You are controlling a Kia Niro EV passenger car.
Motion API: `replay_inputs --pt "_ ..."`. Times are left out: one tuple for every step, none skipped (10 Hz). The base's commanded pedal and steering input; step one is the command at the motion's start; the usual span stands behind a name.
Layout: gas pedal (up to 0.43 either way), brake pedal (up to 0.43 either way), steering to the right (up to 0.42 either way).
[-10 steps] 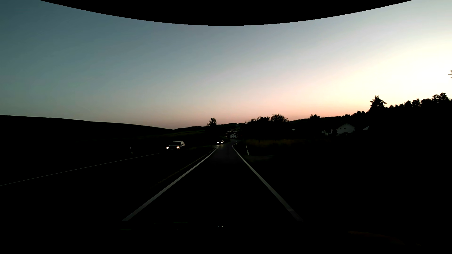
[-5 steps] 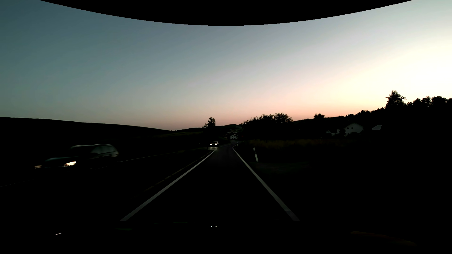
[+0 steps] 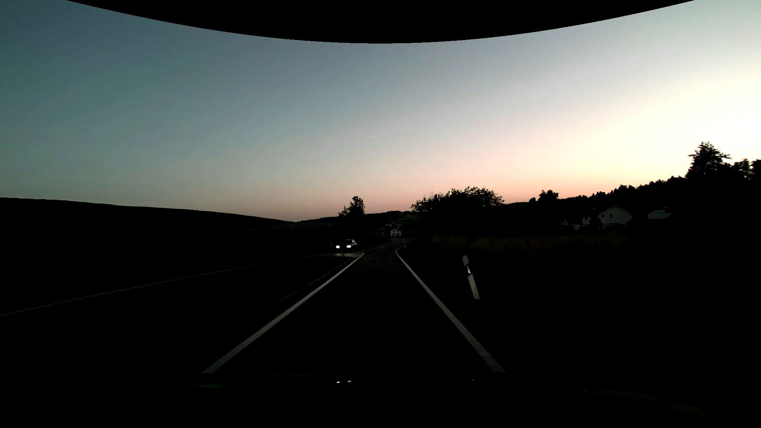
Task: Follow the waypoints while adhering to traffic rules and regulations
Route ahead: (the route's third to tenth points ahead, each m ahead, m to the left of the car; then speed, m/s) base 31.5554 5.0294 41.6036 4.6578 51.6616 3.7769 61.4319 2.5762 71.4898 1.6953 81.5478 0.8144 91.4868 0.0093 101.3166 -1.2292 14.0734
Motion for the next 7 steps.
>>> replay_inputs --pt "0.0 0.098 -0.003" --pt "0.0 0.098 -0.002" --pt "0.0 0.098 -0.001" --pt "0.0 0.098 -0.001" --pt "0.0 0.098 -0.001" --pt "0.0 0.098 -0.001" --pt "0.0 0.098 -0.001"
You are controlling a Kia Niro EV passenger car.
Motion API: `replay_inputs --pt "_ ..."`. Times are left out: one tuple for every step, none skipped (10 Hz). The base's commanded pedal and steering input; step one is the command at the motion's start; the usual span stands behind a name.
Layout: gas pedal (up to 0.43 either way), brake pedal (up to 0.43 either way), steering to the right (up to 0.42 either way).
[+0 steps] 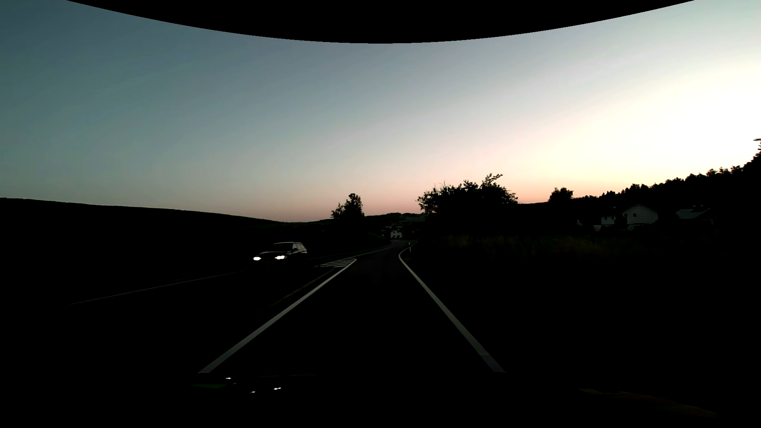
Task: Follow the waypoints while adhering to traffic rules and regulations
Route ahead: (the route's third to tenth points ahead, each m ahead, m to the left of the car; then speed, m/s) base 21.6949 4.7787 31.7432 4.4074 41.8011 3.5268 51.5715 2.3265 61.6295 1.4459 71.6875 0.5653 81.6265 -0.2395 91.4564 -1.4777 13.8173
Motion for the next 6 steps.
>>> replay_inputs --pt "0.0 0.098 -0.001" --pt "0.0 0.098 0.0" --pt "0.0 0.098 0.0" --pt "0.0 0.098 0.0" --pt "0.0 0.098 -0.001" --pt "0.0 0.098 -0.001"
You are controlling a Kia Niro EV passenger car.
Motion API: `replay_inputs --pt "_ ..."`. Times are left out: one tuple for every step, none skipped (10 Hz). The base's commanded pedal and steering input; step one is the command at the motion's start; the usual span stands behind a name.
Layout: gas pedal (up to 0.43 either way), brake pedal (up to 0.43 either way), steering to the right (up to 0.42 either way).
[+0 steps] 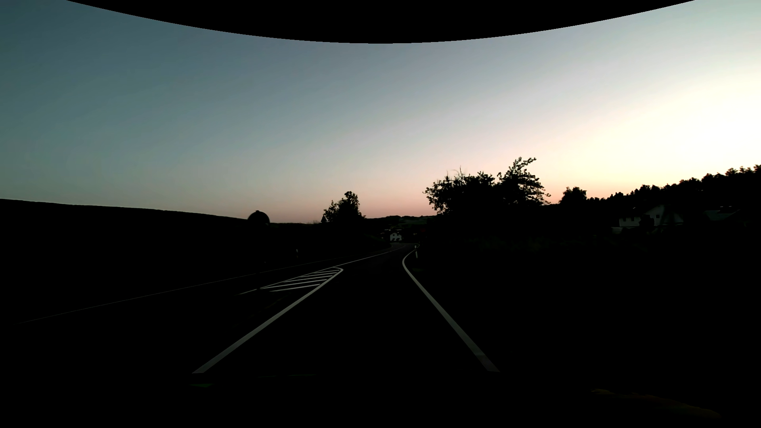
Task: Follow the waypoints while adhering to traffic rules and regulations
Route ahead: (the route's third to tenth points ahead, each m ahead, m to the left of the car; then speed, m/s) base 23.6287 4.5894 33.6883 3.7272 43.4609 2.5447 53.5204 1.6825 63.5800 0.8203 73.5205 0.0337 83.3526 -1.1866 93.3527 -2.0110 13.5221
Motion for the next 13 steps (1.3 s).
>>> replay_inputs --pt "0.0 0.098 -0.002" --pt "0.0 0.098 -0.003" --pt "0.0 0.098 -0.003" --pt "0.0 0.098 -0.003" --pt "0.0 0.098 -0.003" --pt "0.0 0.098 -0.003" --pt "0.0 0.098 -0.002" --pt "0.0 0.098 -0.002" --pt "0.0 0.098 -0.002" --pt "0.0 0.098 -0.001" --pt "0.0 0.091 -0.001" --pt "0.0 0.098 -0.001" --pt "0.0 0.091 0.0"
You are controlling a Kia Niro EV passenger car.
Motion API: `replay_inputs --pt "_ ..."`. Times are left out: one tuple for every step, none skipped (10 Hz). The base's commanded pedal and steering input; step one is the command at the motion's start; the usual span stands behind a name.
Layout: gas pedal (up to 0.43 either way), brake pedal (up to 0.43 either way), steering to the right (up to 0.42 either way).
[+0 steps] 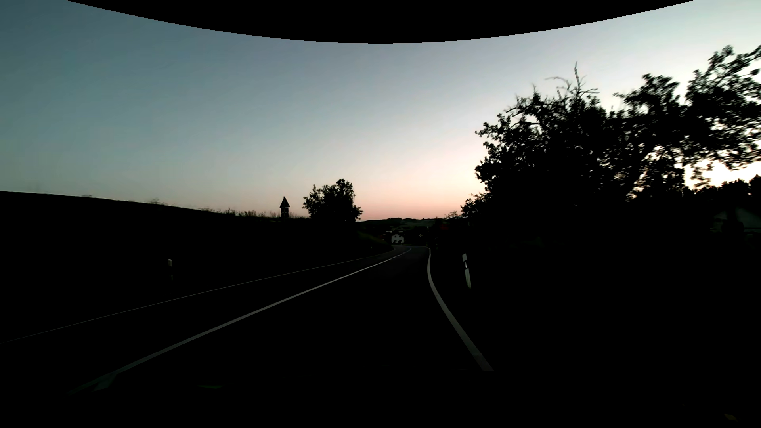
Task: Follow the waypoints while adhering to traffic rules and regulations
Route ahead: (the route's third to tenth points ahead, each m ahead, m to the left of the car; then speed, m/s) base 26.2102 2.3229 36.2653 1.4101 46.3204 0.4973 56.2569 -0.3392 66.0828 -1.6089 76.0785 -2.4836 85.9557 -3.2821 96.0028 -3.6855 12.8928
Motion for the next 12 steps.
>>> replay_inputs --pt "0.0 0.091 0.003" --pt "0.0 0.091 0.007" --pt "0.0 0.085 0.01" --pt "0.0 0.085 0.013" --pt "0.0 0.079 0.015" --pt "0.0 0.073 0.018" --pt "0.0 0.067 0.021" --pt "0.0 0.067 0.023" --pt "0.0 0.055 0.024" --pt "0.0 0.055 0.026" --pt "0.0 0.049 0.028" --pt "0.0 0.043 0.03"
